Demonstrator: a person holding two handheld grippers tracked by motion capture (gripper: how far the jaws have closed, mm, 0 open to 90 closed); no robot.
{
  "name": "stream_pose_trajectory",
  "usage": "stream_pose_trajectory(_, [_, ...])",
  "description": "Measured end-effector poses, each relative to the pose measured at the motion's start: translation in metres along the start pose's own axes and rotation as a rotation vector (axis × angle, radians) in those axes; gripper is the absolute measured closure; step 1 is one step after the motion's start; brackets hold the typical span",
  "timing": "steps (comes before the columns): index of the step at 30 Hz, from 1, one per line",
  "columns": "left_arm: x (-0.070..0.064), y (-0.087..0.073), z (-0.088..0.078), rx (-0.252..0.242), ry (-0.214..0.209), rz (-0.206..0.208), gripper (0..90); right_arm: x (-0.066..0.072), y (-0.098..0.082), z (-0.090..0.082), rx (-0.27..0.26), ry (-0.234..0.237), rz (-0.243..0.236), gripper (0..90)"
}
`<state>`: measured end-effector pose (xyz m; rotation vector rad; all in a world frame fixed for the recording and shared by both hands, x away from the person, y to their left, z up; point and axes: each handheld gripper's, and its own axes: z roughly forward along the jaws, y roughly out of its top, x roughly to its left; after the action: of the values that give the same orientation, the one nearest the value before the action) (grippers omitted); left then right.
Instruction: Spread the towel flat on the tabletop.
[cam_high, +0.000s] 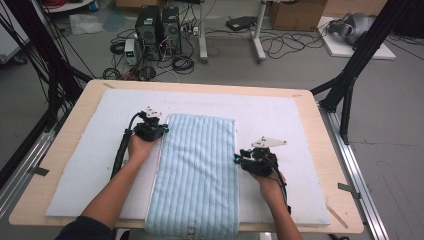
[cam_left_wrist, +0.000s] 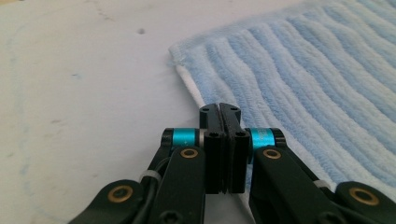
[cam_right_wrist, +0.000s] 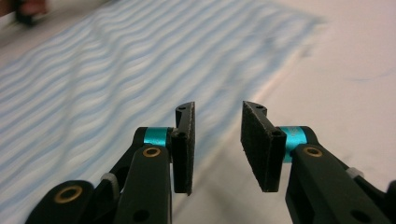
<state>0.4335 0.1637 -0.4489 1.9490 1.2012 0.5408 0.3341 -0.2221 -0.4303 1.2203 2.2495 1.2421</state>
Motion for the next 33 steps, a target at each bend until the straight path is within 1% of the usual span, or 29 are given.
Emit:
stream_pose_trajectory(1, [0.002,0.000,0.000,0.000,-0.009,-0.006,87.7,-0.005,0.004,0.004,-0.005,-0.018,0.009,64.7])
stream_pose_trajectory(2, [0.002,0.000,-0.001,-0.001,-0.007,-0.005,86.8,-0.009,0.009,0.008,-0.002,-0.044,0.009,64.2])
stream_pose_trajectory(3, [0.003,0.000,-0.001,-0.002,0.003,-0.006,83.6,-0.013,0.014,0.014,0.004,-0.061,0.013,64.1])
stream_pose_trajectory(4, [0.005,0.000,-0.002,-0.003,0.000,-0.020,76.9,-0.016,0.018,0.020,0.006,-0.070,0.018,63.4])
stream_pose_trajectory(6, [0.009,-0.002,-0.003,-0.008,-0.029,-0.049,65.7,-0.021,0.028,0.034,0.024,-0.095,0.019,62.3])
stream_pose_trajectory(7, [0.011,-0.002,-0.004,-0.018,-0.045,-0.059,59.6,-0.024,0.032,0.041,0.032,-0.110,0.019,61.1])
stream_pose_trajectory(8, [0.013,-0.003,-0.006,-0.033,-0.064,-0.064,56.9,-0.027,0.036,0.049,0.048,-0.128,0.019,60.5])
stream_pose_trajectory(9, [0.014,-0.004,-0.008,-0.052,-0.083,-0.064,56.6,-0.030,0.039,0.057,0.058,-0.133,0.030,60.3])
stream_pose_trajectory(11, [0.016,-0.005,-0.012,-0.093,-0.117,-0.067,50.4,-0.033,0.043,0.070,0.072,-0.144,0.048,60.3])
stream_pose_trajectory(12, [0.017,-0.006,-0.014,-0.111,-0.147,-0.073,50.3,-0.033,0.044,0.076,0.073,-0.146,0.044,61.4])
stream_pose_trajectory(13, [0.017,-0.006,-0.015,-0.128,-0.163,-0.077,50.3,-0.032,0.044,0.081,0.081,-0.157,0.031,65.6])
stream_pose_trajectory(14, [0.018,-0.006,-0.017,-0.140,-0.171,-0.069,50.4,-0.031,0.045,0.085,0.090,-0.170,0.007,70.5])
stream_pose_trajectory(15, [0.018,-0.006,-0.019,-0.158,-0.174,-0.065,50.9,-0.031,0.046,0.086,0.093,-0.175,-0.011,80.6])
stream_pose_trajectory(16, [0.019,-0.006,-0.020,-0.168,-0.179,-0.064,51.0,-0.030,0.048,0.087,0.100,-0.181,-0.023,85.8])
stream_pose_trajectory(18, [0.020,-0.005,-0.022,-0.181,-0.186,-0.053,51.1,-0.027,0.053,0.090,0.123,-0.237,-0.060,86.4])
stream_pose_trajectory(19, [0.020,-0.005,-0.023,-0.183,-0.184,-0.041,51.2,-0.028,0.054,0.092,0.123,-0.252,-0.062,86.3])
stream_pose_trajectory(20, [0.019,-0.005,-0.024,-0.182,-0.182,-0.024,51.2,-0.030,0.055,0.093,0.123,-0.257,-0.055,85.5])
stream_pose_trajectory(21, [0.018,-0.005,-0.024,-0.181,-0.178,-0.006,50.8,-0.031,0.056,0.094,0.115,-0.261,-0.044,80.7])
stream_pose_trajectory(22, [0.018,-0.005,-0.024,-0.183,-0.180,0.009,50.1,-0.032,0.055,0.094,0.104,-0.266,-0.032,73.2])
stream_pose_trajectory(23, [0.017,-0.005,-0.024,-0.181,-0.181,0.008,48.4,-0.033,0.055,0.093,0.096,-0.262,-0.015,66.7])
stream_pose_trajectory(25, [0.018,-0.005,-0.025,-0.182,-0.197,-0.024,44.8,-0.034,0.054,0.087,0.085,-0.250,0.007,61.2])
stream_pose_trajectory(26, [0.019,-0.005,-0.026,-0.180,-0.196,-0.038,43.3,-0.034,0.054,0.083,0.075,-0.249,0.005,57.9])
stream_pose_trajectory(27, [0.019,-0.005,-0.027,-0.180,-0.203,-0.049,41.7,-0.034,0.053,0.077,0.057,-0.246,0.011,55.9])
stream_pose_trajectory(28, [0.019,-0.005,-0.029,-0.182,-0.211,-0.058,39.6,-0.034,0.053,0.071,0.038,-0.232,0.023,53.4])
stream_pose_trajectory(30, [0.018,-0.008,-0.034,-0.202,-0.227,-0.064,35.8,-0.035,0.051,0.057,0.008,-0.215,0.028,46.6])
stream_pose_trajectory(31, [0.018,-0.010,-0.036,-0.194,-0.250,-0.070,33.9,-0.035,0.050,0.050,-0.005,-0.202,0.044,44.2])
stream_pose_trajectory(33, [0.017,-0.015,-0.039,-0.190,-0.268,-0.074,28.0,-0.035,0.045,0.035,-0.033,-0.161,0.048,41.5])
